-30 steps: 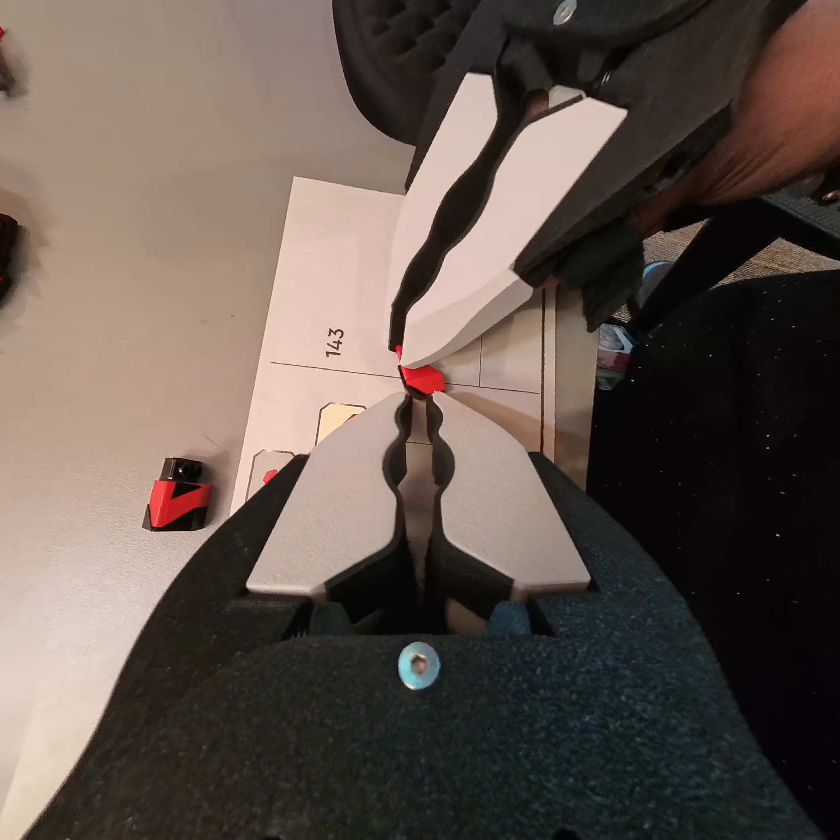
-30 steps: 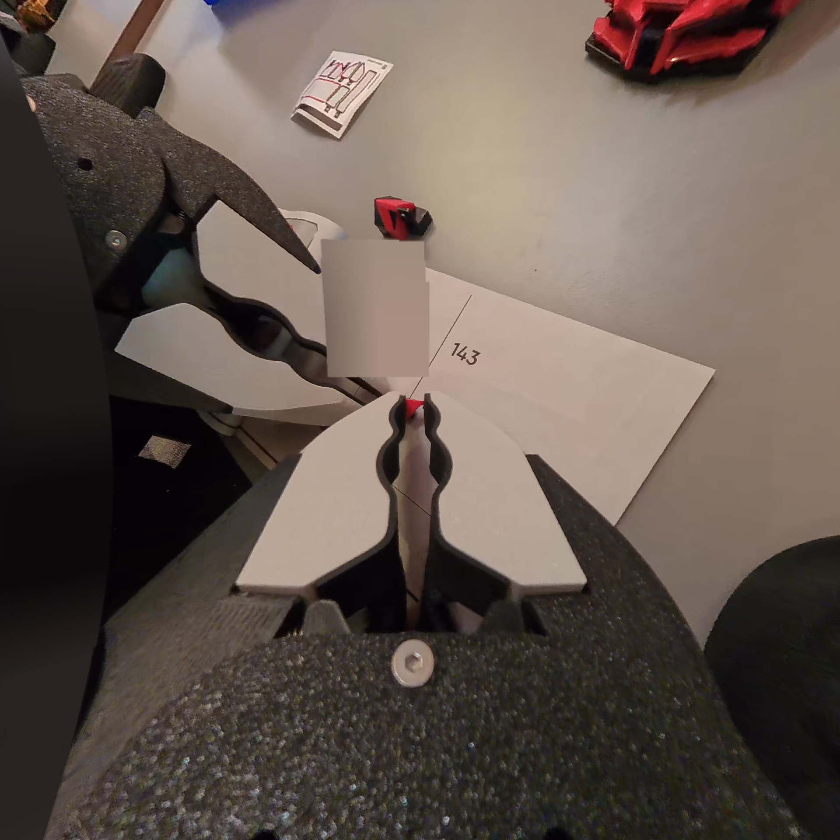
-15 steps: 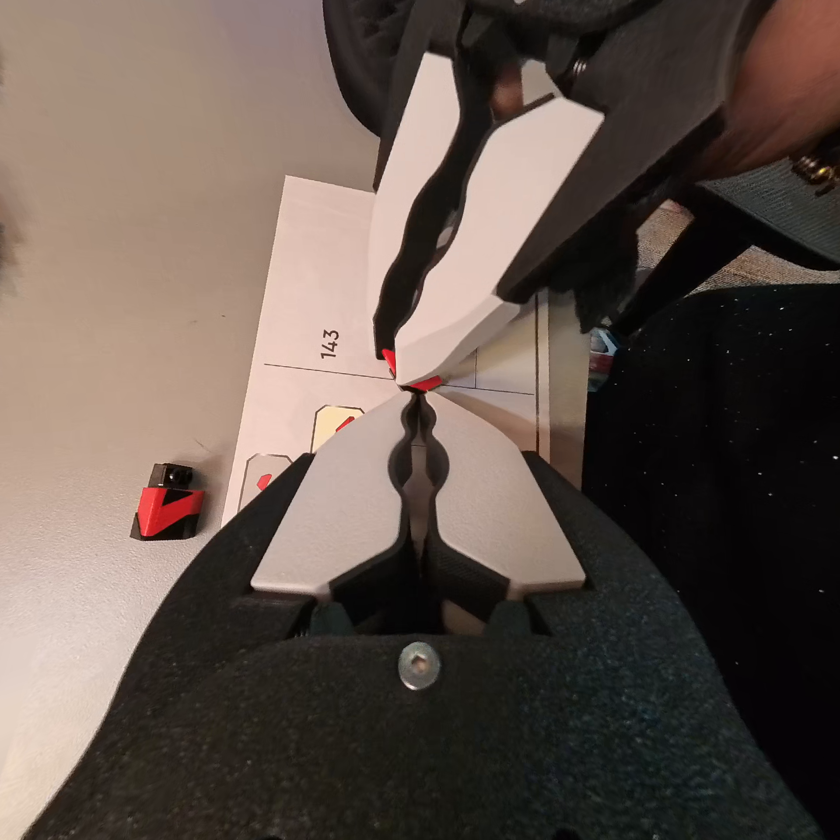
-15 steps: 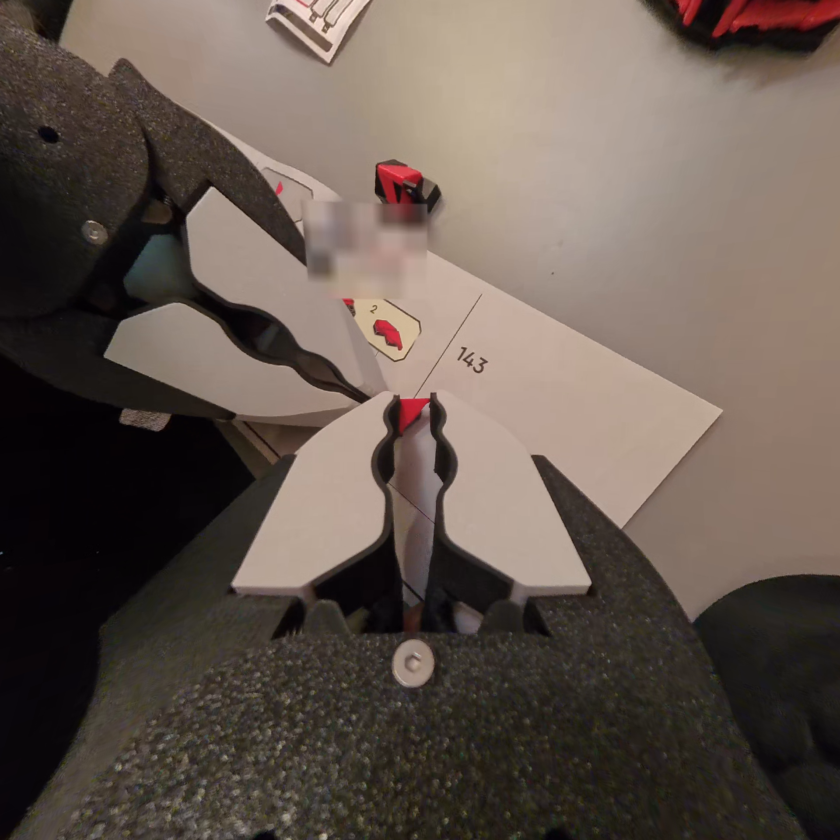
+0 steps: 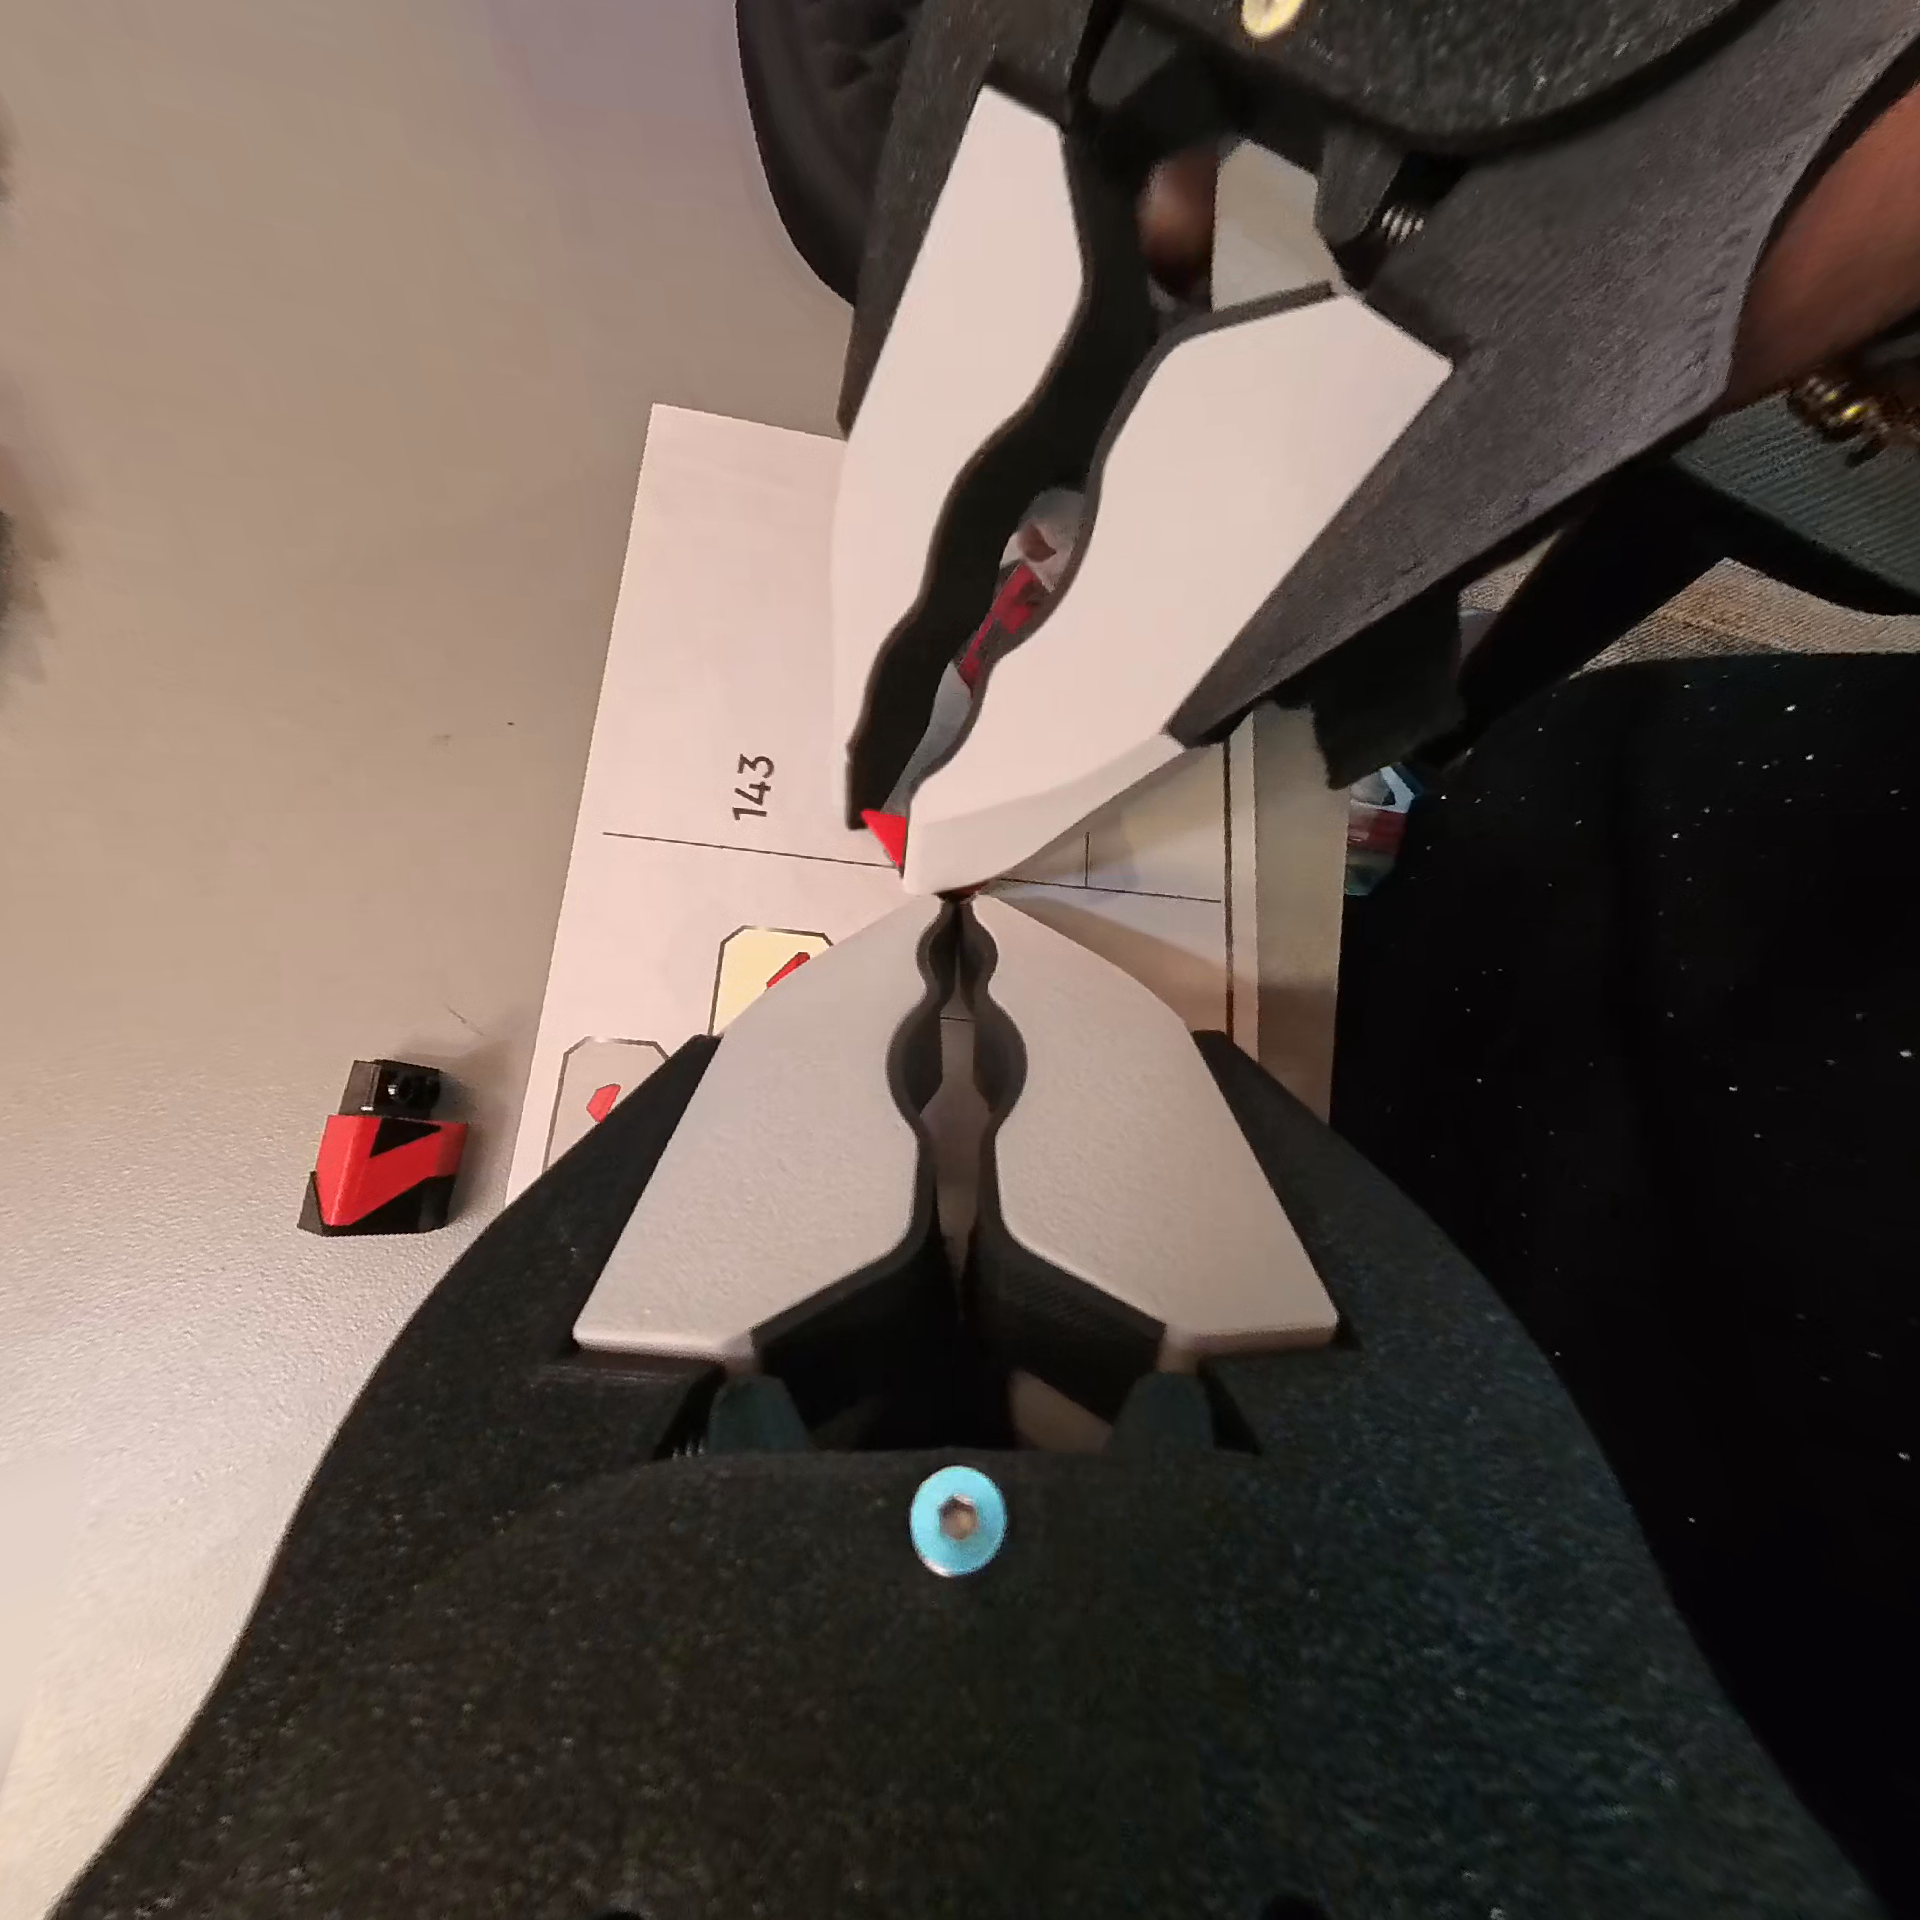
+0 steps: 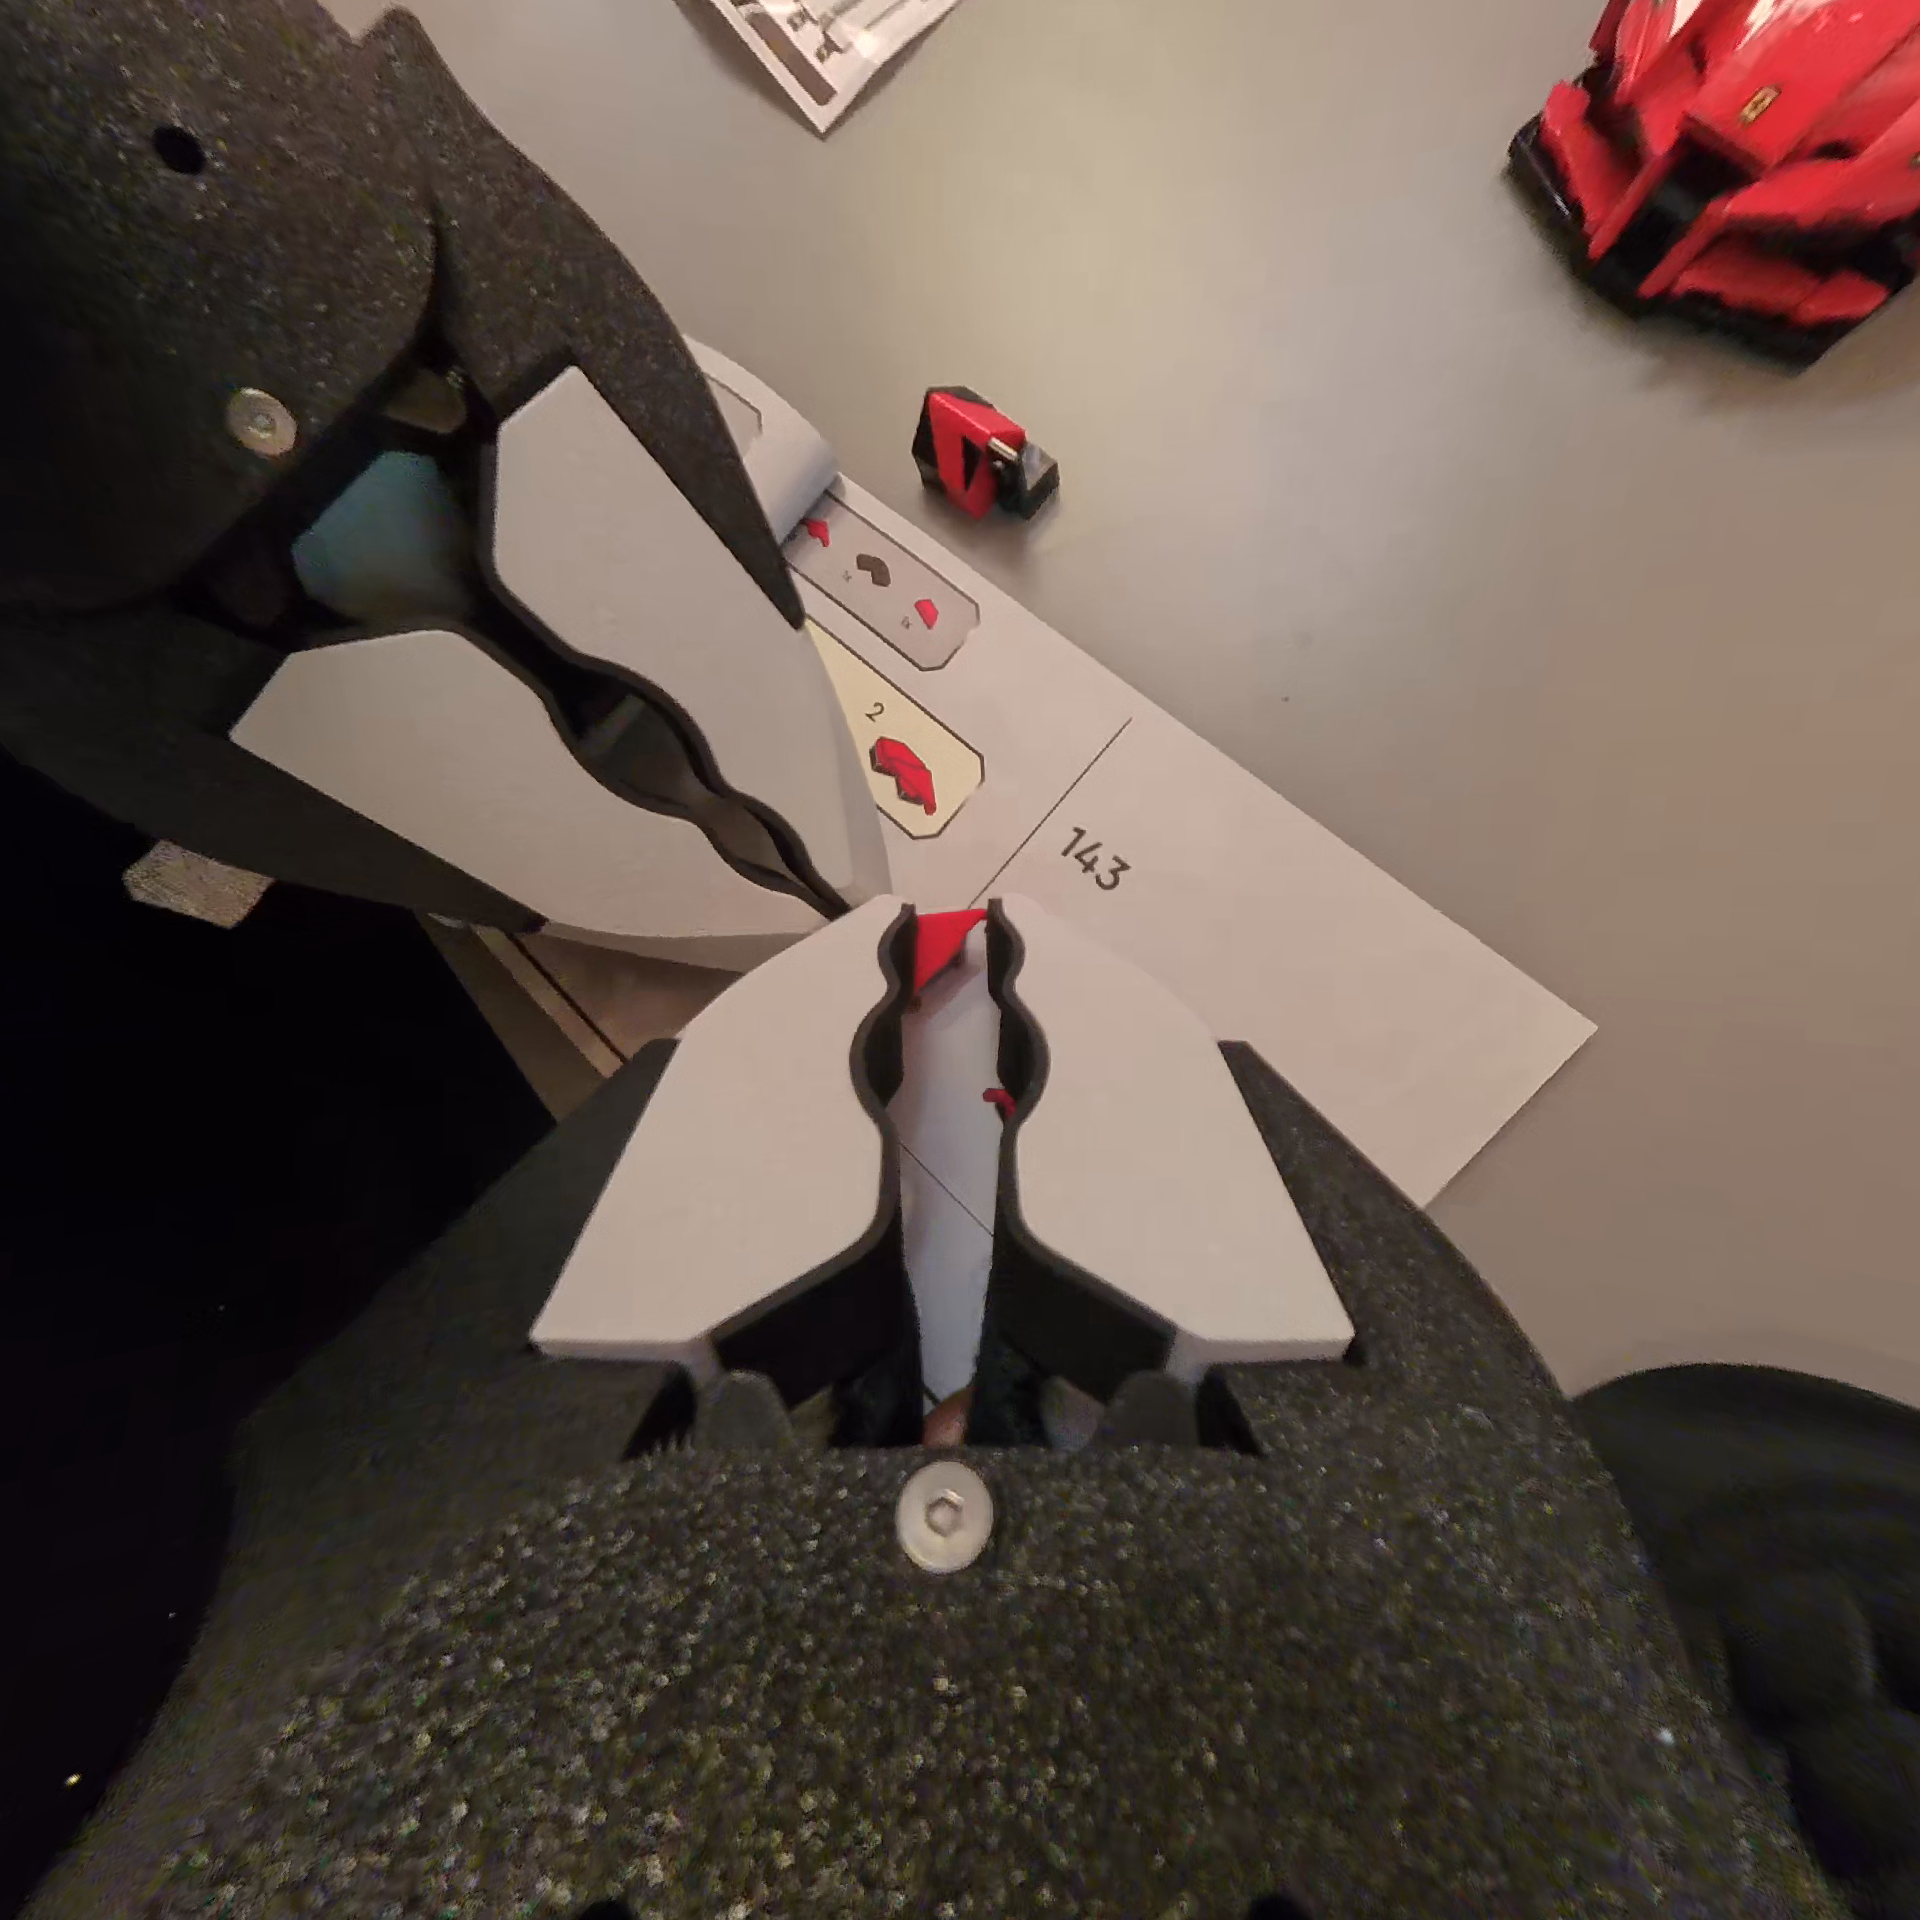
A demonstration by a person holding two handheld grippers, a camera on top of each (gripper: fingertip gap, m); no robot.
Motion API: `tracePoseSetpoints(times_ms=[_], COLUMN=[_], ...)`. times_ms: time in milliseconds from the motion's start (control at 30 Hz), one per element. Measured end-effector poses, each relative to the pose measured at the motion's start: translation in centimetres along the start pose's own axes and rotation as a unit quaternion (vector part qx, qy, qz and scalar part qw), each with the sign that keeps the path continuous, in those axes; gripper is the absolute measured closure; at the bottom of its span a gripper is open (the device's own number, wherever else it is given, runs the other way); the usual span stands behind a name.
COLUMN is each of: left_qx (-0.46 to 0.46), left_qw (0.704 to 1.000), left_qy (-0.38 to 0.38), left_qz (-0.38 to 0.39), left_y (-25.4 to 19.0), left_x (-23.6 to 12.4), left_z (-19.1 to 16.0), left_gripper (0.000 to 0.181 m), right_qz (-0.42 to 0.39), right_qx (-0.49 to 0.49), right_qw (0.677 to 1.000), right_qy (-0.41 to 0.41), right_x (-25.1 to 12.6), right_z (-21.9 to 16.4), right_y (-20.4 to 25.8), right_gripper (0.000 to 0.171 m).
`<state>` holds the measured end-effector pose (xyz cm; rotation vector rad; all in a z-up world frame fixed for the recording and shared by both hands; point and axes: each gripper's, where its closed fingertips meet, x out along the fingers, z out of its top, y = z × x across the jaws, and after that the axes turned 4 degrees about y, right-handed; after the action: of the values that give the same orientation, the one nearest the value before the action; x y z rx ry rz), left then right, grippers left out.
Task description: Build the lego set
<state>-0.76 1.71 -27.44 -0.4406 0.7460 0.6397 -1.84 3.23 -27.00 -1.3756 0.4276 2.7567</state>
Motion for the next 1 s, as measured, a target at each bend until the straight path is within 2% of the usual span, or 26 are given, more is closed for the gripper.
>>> tracePoseSetpoints(times_ms=[267,400,433,500,600,733,1000], left_qx=[-0.002,-0.001,-0.001,-0.002,-0.003,-0.002,-0.005], left_qw=[1.000,1.000,1.000,1.000,1.000,1.000,1.000], left_qy=[0.000,0.000,0.000,0.000,0.000,0.000,0.000], left_qz=[-0.003,-0.002,-0.002,-0.003,-0.003,-0.001,-0.003], left_y=[0.0,0.0,0.0,0.0,0.0,0.0,0.0], left_x=[0.0,0.0,0.0,0.0,0.0,0.0,0.0], left_z=[0.0,0.0,0.0,0.0,0.0,0.0,0.0], left_gripper=[0.181,0.181,0.181,0.181,0.181,0.181,0.181], right_qz=[0.058,0.058,0.057,0.065,0.078,0.054,0.047], right_qx=[0.025,0.015,0.012,-0.010,-0.068,-0.130,-0.145], right_qw=[0.998,0.998,0.997,0.996,0.995,0.990,0.987], right_qy=[-0.020,-0.030,-0.041,-0.053,-0.005,0.031,0.051], right_x=[-0.4,-0.9,-1.3,-1.9,-1.3,-0.5,0.0], right_z=[0.1,0.4,0.7,1.2,0.5,0.3,0.1], right_y=[0.1,-0.3,-0.5,-0.6,0.2,0.2,0.2], right_gripper=[0.147,0.141,0.146,0.171,0.171,0.171,0.171])
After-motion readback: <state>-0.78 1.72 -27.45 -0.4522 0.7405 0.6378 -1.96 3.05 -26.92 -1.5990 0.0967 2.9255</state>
